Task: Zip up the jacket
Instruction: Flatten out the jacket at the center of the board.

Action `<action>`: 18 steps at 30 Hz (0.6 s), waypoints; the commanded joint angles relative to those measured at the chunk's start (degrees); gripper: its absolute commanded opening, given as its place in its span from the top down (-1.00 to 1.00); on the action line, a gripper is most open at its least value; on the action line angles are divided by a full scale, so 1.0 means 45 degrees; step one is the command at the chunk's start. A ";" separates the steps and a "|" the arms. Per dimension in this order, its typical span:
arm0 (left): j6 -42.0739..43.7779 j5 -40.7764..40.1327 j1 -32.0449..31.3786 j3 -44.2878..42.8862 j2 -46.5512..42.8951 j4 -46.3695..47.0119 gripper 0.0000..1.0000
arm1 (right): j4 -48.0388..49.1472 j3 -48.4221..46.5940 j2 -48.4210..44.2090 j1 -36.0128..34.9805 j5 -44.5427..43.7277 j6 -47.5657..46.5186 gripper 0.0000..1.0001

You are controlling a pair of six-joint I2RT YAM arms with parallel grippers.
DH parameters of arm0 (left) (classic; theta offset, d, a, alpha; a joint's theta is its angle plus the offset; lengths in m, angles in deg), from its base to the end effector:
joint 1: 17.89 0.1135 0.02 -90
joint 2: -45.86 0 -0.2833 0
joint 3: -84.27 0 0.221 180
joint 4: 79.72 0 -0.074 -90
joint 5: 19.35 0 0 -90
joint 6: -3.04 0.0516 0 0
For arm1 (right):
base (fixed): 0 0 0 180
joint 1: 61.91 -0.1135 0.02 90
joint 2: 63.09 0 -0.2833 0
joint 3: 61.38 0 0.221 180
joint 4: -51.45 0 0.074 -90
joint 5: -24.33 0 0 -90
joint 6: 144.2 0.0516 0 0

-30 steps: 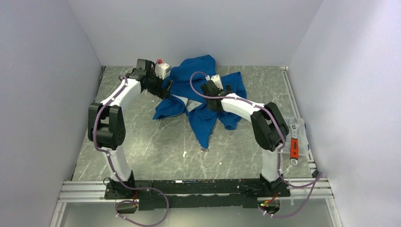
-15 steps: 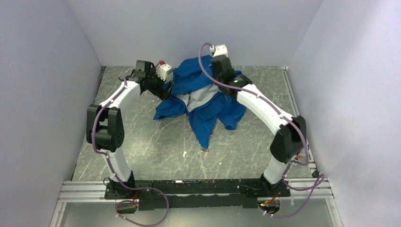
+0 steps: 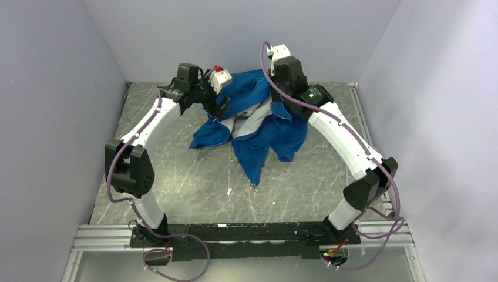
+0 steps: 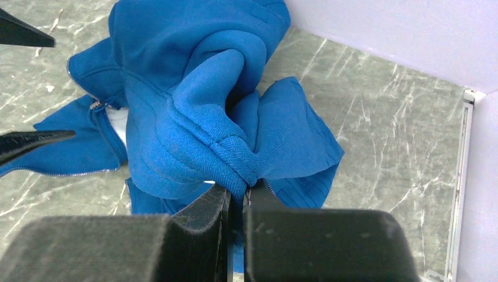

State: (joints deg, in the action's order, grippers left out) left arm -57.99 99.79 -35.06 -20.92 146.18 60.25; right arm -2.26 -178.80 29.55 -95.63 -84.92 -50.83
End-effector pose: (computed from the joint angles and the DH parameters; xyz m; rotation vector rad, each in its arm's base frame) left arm 0.3636 -0.1386 0.3424 1.0879 1.8287 -0.4328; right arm 0.2932 0.1752 0.4298 -0.3363 2.0177 0.0546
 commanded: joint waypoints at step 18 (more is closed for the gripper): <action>0.0187 0.1651 -0.2444 -0.3542 -0.0749 -0.0009 -0.98 | -0.2097 -0.4867 -0.0127 -0.0014 0.6213 0.0330 1.00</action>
State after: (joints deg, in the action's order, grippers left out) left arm -56.17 104.16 -46.32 -33.86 145.10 59.03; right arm -14.11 -197.43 32.35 -95.52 -65.53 -50.43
